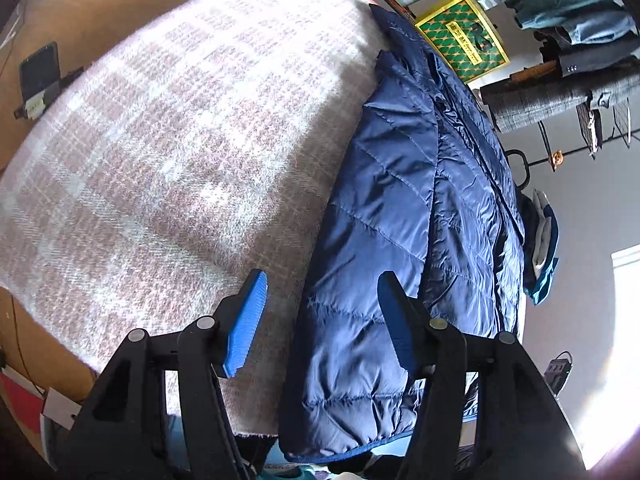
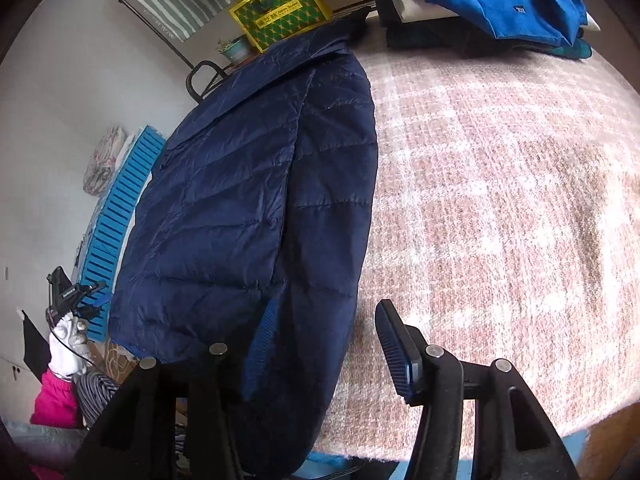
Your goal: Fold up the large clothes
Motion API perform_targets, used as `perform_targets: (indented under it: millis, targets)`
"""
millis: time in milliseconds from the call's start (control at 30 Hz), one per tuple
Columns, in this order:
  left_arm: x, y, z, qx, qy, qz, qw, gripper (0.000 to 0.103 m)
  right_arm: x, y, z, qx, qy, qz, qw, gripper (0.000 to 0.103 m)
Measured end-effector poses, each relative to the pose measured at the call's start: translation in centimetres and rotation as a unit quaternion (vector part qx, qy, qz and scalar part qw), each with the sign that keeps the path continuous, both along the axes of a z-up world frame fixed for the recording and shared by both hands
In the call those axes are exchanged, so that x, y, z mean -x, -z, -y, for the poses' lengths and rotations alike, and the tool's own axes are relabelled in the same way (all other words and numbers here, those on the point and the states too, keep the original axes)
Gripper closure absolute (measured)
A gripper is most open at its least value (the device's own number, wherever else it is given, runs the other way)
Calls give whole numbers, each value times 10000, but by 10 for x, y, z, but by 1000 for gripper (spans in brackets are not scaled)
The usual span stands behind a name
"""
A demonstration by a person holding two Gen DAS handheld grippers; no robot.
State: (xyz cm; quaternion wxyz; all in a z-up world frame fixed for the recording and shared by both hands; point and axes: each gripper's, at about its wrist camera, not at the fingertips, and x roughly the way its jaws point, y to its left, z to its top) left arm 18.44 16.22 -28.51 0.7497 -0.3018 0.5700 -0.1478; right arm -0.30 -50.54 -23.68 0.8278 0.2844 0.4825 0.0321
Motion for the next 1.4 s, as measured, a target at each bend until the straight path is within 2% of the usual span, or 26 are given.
perform_targets:
  millis: [100, 200, 267, 300, 333, 367, 433, 467, 567, 700, 800, 967, 1067, 1167, 1233, 1300, 1367, 1400]
  targets:
    - [-7, 9, 8, 286, 84, -88, 9995, 45, -13, 8, 6, -296, -39, 53, 9995, 44]
    - [-15, 5, 24, 198, 297, 43, 9994, 46, -32, 14, 0, -461, -217, 92, 9987, 44]
    - [-23, 3, 35, 88, 401, 50, 9991, 52, -42, 14, -8, -397, -272, 157, 9987, 44]
    - [-27, 3, 41, -8, 487, 34, 9988, 69, -48, 14, -13, -363, -303, 152, 9988, 44]
    - [-31, 3, 48, -143, 555, 9, 9984, 93, -51, 14, -16, -302, -311, 125, 9990, 53]
    - [-33, 4, 52, -275, 582, 1, 9979, 96, -53, 15, -20, -216, -340, 39, 9992, 72]
    - [-33, -2, 61, -494, 606, 156, 9968, 99, -59, 17, -27, 46, -398, -159, 9991, 92]
    - [-31, -7, 63, -604, 633, 262, 9958, 100, -59, 15, -31, 171, -443, -165, 9987, 97]
    - [-20, -22, 62, -698, 611, 571, 9940, 101, -55, 5, -39, 456, -450, -166, 9978, 101]
    - [-6, -47, 47, -358, 401, 801, 9953, 102, -45, -16, -43, 482, -335, 80, 9982, 102]
    - [7, -66, 35, -45, 256, 933, 9953, 103, -33, -34, -45, 368, -260, 274, 9986, 103]
    - [30, -91, 16, 134, 161, 1046, 9943, 103, -10, -51, -52, 317, -347, 310, 9984, 103]
    - [32, -101, 4, 280, 36, 1101, 9935, 103, 1, -55, -43, -69, -185, 296, 9994, 103]
    - [17, -102, 6, 116, 146, 1044, 9944, 103, -4, -56, -33, -459, -101, 290, 9985, 103]
    - [4, -97, 15, 3, 343, 875, 9956, 103, -12, -56, -37, -294, -240, 228, 9990, 103]
    - [-7, -89, 28, -480, 565, 775, 9942, 103, -16, -51, -42, -99, -318, 92, 9994, 102]
    - [-15, -69, 32, -495, 670, 558, 9950, 96, -19, -45, -47, 39, -450, 38, 9990, 102]
    - [-21, -57, 32, -490, 686, 368, 9958, 72, -19, -42, -48, 92, -477, -2, 9988, 102]
